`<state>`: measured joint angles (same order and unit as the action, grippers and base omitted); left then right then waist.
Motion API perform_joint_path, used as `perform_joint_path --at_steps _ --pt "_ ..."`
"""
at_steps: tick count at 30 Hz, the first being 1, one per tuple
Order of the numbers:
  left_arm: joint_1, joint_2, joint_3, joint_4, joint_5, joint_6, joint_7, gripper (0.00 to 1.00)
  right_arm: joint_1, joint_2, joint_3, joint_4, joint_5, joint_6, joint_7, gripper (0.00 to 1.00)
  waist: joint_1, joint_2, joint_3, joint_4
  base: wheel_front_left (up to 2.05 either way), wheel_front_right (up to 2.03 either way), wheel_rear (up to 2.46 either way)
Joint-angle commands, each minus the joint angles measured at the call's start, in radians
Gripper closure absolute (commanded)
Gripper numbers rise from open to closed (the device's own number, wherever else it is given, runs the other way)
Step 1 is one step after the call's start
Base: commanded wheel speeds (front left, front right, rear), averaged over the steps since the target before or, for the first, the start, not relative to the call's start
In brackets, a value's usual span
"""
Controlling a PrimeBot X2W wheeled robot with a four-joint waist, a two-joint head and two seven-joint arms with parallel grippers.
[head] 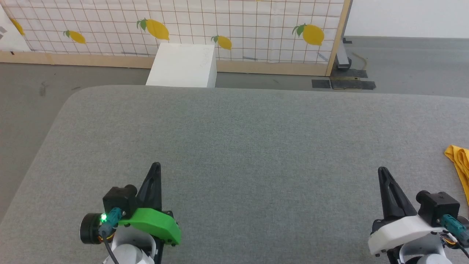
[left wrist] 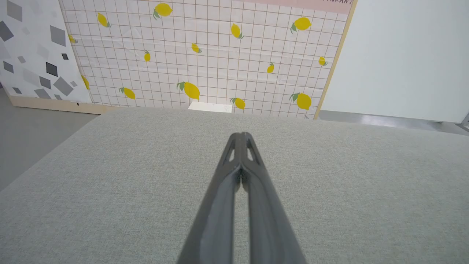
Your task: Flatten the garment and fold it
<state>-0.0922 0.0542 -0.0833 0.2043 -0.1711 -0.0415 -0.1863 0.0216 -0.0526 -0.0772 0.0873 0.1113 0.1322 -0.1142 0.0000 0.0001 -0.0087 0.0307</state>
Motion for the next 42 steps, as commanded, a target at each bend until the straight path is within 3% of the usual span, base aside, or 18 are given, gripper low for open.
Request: perform_joint_path --at_steps 1,42 --pt "0.019 -0.001 0.004 -0.011 0.009 0.006 0.006 1.00 -0.006 0.001 0.004 -0.008 -0.013 0.000 0.003 1.00 0.0000 -0.0001 0.000 0.000 0.00 0.00 0.00" --pt "0.053 -0.002 0.040 -0.100 0.084 0.022 0.089 1.00 -0.013 0.001 0.038 -0.045 -0.058 -0.001 0.054 1.00 0.0000 -0.0001 0.004 -0.014 0.00 0.00 0.00"
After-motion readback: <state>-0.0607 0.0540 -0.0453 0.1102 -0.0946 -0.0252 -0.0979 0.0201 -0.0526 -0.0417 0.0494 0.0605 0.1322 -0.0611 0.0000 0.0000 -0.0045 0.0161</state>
